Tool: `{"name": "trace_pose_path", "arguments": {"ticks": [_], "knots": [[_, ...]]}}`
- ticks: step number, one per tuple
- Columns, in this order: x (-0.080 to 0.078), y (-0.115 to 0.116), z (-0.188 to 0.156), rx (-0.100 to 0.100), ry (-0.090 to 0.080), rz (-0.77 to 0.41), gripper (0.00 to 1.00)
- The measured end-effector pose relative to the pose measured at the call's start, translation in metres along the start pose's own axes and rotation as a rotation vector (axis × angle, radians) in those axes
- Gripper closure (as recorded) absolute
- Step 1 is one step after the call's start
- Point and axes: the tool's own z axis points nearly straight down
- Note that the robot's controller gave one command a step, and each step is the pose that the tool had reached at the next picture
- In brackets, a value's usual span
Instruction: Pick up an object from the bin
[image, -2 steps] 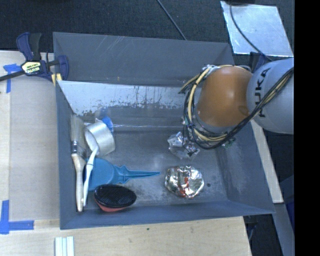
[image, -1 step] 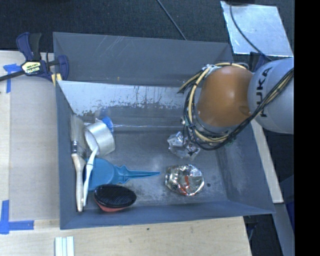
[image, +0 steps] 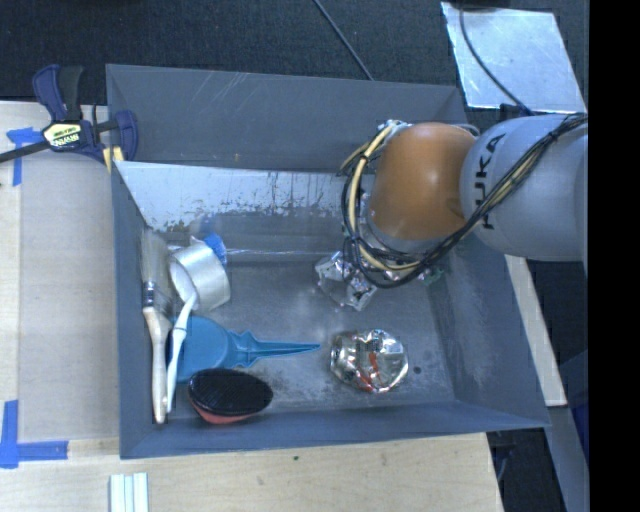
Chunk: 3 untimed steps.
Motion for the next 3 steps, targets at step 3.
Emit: {"name": "trace_pose_path", "arguments": {"ticks": [3], "knots": [[0.005, 0.085, 0.001, 0.005, -0.010, 0.288, 1.00]]}}
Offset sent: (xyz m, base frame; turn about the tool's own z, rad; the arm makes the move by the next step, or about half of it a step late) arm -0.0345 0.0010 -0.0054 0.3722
